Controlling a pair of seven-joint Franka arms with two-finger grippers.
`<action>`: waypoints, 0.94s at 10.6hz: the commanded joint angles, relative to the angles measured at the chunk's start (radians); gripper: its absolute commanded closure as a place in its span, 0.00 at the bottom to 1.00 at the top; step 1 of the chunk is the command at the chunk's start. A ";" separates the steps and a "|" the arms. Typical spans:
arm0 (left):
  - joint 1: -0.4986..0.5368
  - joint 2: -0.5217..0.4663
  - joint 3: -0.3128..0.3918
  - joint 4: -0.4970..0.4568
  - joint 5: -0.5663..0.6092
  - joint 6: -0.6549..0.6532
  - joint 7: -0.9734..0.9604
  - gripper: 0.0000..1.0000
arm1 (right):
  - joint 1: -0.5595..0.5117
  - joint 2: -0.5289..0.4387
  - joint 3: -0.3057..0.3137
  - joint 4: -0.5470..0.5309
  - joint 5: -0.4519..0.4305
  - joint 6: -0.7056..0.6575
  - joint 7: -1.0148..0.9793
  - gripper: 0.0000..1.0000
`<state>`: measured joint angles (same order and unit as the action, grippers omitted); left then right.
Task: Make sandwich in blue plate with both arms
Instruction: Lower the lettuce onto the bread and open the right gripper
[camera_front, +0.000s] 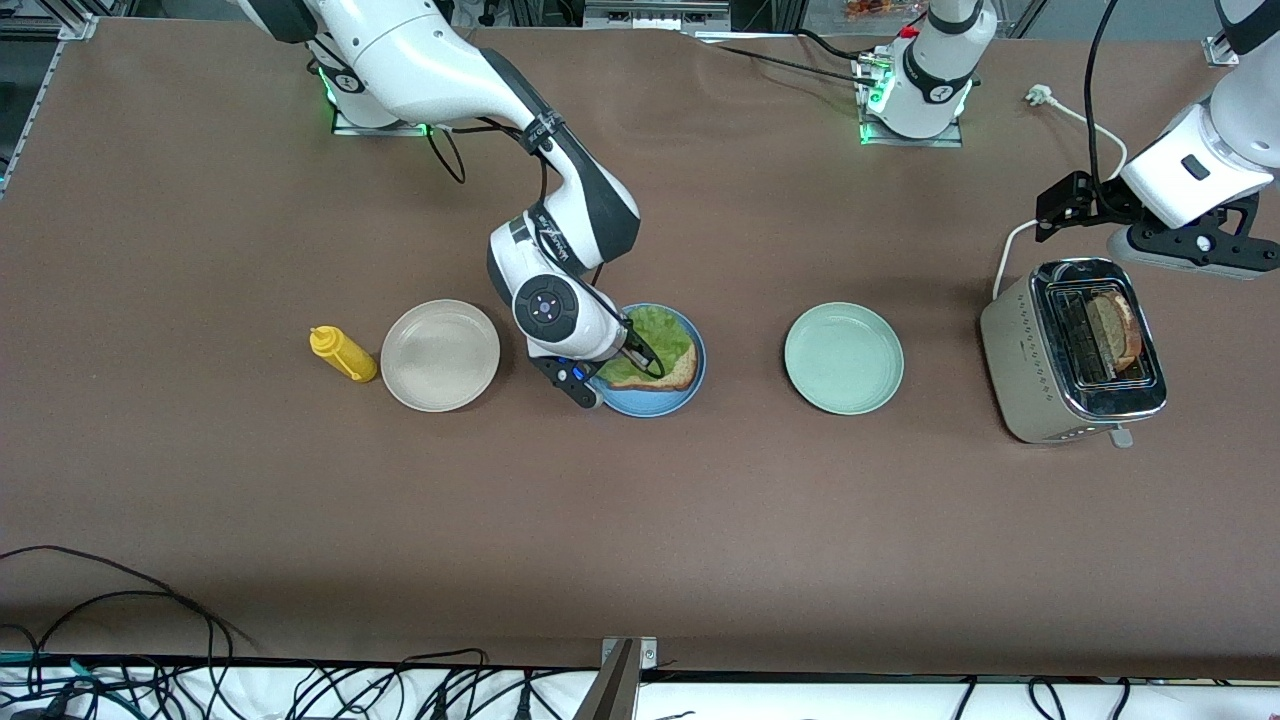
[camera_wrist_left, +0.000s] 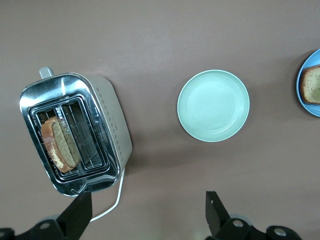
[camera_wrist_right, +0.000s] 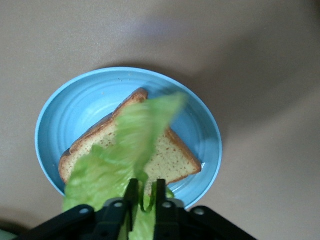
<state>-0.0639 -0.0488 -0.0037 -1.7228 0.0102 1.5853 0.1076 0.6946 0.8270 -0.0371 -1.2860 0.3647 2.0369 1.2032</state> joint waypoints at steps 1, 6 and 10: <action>0.039 -0.014 -0.048 -0.001 -0.010 -0.004 0.009 0.00 | 0.011 -0.003 -0.013 0.017 0.005 -0.015 0.009 0.00; 0.032 -0.014 -0.047 -0.001 -0.010 -0.004 0.009 0.00 | -0.010 -0.080 -0.065 0.027 -0.085 -0.196 -0.072 0.00; 0.038 -0.013 -0.048 -0.001 -0.010 -0.004 0.011 0.00 | -0.012 -0.147 -0.255 0.027 -0.089 -0.420 -0.438 0.00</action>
<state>-0.0413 -0.0493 -0.0416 -1.7228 0.0102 1.5853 0.1072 0.6851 0.7229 -0.1997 -1.2584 0.2892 1.7237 0.9695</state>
